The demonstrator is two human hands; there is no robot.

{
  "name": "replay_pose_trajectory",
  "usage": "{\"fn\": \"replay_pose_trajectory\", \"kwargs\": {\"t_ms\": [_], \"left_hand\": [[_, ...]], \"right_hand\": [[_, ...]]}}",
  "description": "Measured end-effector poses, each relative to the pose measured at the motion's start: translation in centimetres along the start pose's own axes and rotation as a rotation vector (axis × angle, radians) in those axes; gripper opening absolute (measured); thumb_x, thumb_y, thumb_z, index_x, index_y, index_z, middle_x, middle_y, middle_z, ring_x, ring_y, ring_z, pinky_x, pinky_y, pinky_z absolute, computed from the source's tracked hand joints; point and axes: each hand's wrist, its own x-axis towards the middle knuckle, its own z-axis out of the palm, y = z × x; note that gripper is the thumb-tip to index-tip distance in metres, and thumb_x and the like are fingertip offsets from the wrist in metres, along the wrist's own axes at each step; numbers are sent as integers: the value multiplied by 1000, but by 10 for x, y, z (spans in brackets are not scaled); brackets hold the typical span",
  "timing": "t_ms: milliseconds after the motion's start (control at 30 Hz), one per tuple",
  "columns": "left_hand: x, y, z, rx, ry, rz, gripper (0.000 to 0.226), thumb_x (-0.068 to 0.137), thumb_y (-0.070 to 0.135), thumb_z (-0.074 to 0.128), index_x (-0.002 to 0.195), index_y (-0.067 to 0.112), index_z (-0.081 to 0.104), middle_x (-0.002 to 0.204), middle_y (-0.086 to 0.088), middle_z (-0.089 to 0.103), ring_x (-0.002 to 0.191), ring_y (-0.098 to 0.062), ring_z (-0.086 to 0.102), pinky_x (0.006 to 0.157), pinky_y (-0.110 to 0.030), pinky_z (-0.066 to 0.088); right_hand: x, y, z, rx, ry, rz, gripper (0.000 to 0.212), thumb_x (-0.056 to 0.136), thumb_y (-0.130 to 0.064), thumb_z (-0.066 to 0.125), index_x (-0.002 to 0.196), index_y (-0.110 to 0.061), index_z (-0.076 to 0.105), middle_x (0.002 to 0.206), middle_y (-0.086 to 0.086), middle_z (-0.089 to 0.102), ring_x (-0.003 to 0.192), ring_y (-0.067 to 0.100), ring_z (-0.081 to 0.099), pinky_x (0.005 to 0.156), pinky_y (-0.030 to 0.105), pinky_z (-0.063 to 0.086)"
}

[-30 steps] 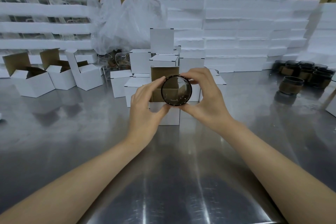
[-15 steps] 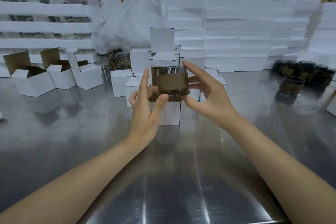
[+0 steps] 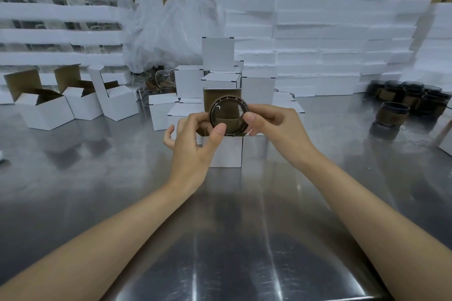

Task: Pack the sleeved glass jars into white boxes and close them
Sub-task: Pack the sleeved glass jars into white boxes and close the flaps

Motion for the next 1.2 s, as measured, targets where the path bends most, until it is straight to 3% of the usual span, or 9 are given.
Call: {"fn": "replay_pose_trajectory", "kwargs": {"t_ms": [133, 233, 367, 467, 567, 733, 900, 1033, 1200], "left_hand": [[0, 2, 0, 79, 7, 48, 46, 77, 63, 42, 108, 31, 55, 91, 23, 53, 105, 13, 38, 112, -45, 14], [-1, 3, 1, 131, 14, 87, 51, 78, 52, 50, 123, 28, 55, 102, 23, 52, 109, 12, 34, 112, -43, 15], [0, 1, -2, 91, 4, 96, 63, 81, 47, 48, 140, 26, 44, 111, 18, 47, 112, 18, 28, 114, -42, 12], [2, 1, -6, 59, -17, 108, 65, 81, 60, 36, 140, 32, 38, 110, 22, 46, 114, 8, 33, 114, -39, 11], [3, 1, -3, 61, -39, 83, 58, 90, 54, 43, 144, 31, 36, 110, 19, 48, 115, -8, 40, 112, -41, 22], [4, -5, 0, 32, -77, 81, 59, 97, 46, 43, 150, 29, 24, 115, 28, 43, 115, -2, 39, 97, -6, 27], [3, -5, 1, -28, -63, 26, 65, 96, 36, 53, 151, 32, 19, 129, 22, 50, 114, 3, 50, 93, -29, 46], [3, -7, 0, 38, -73, 68, 55, 98, 36, 51, 148, 33, 29, 126, 21, 53, 118, -10, 52, 89, -44, 49], [7, -8, 0, 91, -86, 123, 54, 98, 34, 50, 148, 33, 28, 127, 16, 50, 114, -8, 54, 82, -35, 50]], "right_hand": [[0, 1, -3, -13, 18, -13, 43, 79, -25, 76, 120, -19, 65, 102, -4, 71, 79, 9, 68, 72, 20, 51], [-2, 1, -1, -96, 25, -123, 59, 74, -12, 81, 125, -31, 57, 116, -9, 63, 84, 12, 66, 78, 26, 54], [-3, 2, 2, -225, -10, -216, 71, 70, -2, 81, 130, -27, 52, 126, -6, 56, 98, 11, 64, 82, 29, 56], [-5, 5, 5, -297, -20, -298, 66, 71, 8, 77, 127, -20, 54, 128, 0, 50, 108, 11, 60, 83, 23, 56], [-6, 9, 6, -346, -24, -363, 62, 75, 10, 73, 129, -13, 54, 131, 3, 47, 111, 9, 57, 84, 18, 53], [-5, 15, 6, -449, -10, -414, 57, 82, 3, 70, 135, -9, 51, 135, 6, 44, 113, 17, 57, 89, 19, 53], [-6, 19, 9, -573, 8, -462, 52, 82, 9, 67, 132, -4, 53, 135, 14, 44, 112, 26, 58, 92, 21, 52], [-6, 18, 9, -597, 12, -452, 48, 84, 10, 64, 130, -2, 55, 135, 16, 44, 113, 27, 58, 93, 25, 52], [-5, 21, 10, -605, 38, -434, 46, 86, 10, 60, 130, -4, 55, 134, 14, 45, 110, 27, 59, 92, 21, 51]]}}
